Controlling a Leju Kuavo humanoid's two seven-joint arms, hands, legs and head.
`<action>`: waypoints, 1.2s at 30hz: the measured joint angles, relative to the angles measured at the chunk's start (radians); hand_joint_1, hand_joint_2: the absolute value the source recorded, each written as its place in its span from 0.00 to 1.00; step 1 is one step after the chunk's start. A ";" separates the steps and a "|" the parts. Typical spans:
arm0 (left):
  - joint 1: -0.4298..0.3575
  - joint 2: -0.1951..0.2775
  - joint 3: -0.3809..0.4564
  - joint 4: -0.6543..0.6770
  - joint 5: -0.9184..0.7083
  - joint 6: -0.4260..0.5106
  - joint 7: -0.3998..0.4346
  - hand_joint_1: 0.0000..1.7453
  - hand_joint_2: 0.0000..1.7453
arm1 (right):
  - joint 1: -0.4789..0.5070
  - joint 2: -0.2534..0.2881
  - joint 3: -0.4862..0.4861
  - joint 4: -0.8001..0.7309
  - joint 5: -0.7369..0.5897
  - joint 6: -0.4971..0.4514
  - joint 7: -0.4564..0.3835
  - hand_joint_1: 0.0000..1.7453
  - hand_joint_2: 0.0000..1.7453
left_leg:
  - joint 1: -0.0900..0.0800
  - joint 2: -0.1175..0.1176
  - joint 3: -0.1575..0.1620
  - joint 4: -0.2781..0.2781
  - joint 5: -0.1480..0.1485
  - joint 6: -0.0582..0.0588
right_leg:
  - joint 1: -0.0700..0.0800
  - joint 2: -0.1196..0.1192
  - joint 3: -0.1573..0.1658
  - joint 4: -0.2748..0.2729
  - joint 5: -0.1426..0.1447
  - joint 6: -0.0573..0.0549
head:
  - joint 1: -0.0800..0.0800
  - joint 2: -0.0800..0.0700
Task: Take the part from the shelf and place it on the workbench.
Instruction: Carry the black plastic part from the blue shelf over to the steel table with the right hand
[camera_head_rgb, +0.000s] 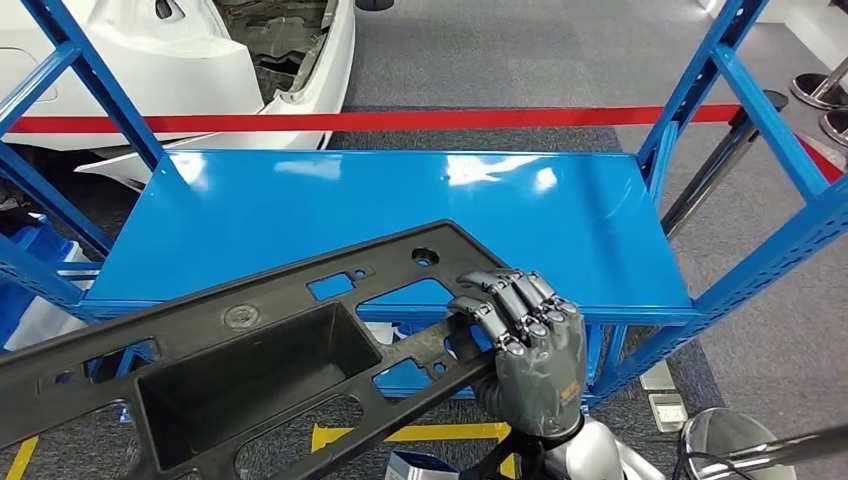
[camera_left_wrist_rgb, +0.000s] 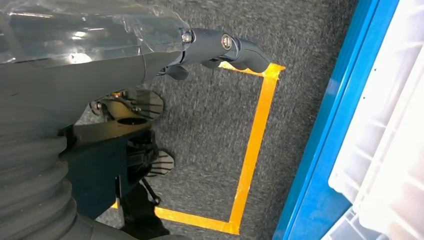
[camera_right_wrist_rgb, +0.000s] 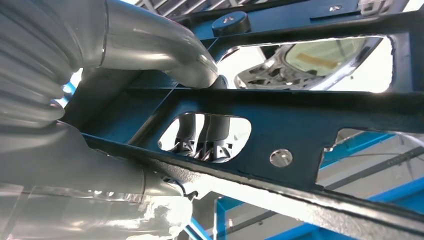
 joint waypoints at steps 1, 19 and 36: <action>0.000 0.000 0.000 0.000 0.001 0.000 0.000 0.00 1.00 | 0.000 0.001 0.000 0.001 0.000 0.001 0.000 1.00 1.00 | -0.002 -0.001 -0.004 0.003 -0.001 -0.006 | 0.003 0.002 -0.003 0.002 -0.006 -0.008 | -0.002 0.000; 0.001 0.000 0.001 0.000 0.002 0.003 -0.006 0.00 1.00 | -0.009 0.010 0.001 0.007 -0.012 0.006 -0.008 1.00 1.00 | -0.026 0.002 -0.015 0.005 0.013 0.023 | 0.022 -0.006 -0.020 0.003 0.012 -0.030 | -0.028 0.000; -0.004 -0.005 0.002 0.000 -0.005 0.000 0.001 0.00 1.00 | -0.007 0.012 0.001 0.013 -0.013 0.012 -0.008 1.00 1.00 | -0.021 0.006 -0.097 0.077 0.012 -0.007 | 0.018 -0.005 0.045 -0.025 -0.025 -0.056 | -0.016 0.000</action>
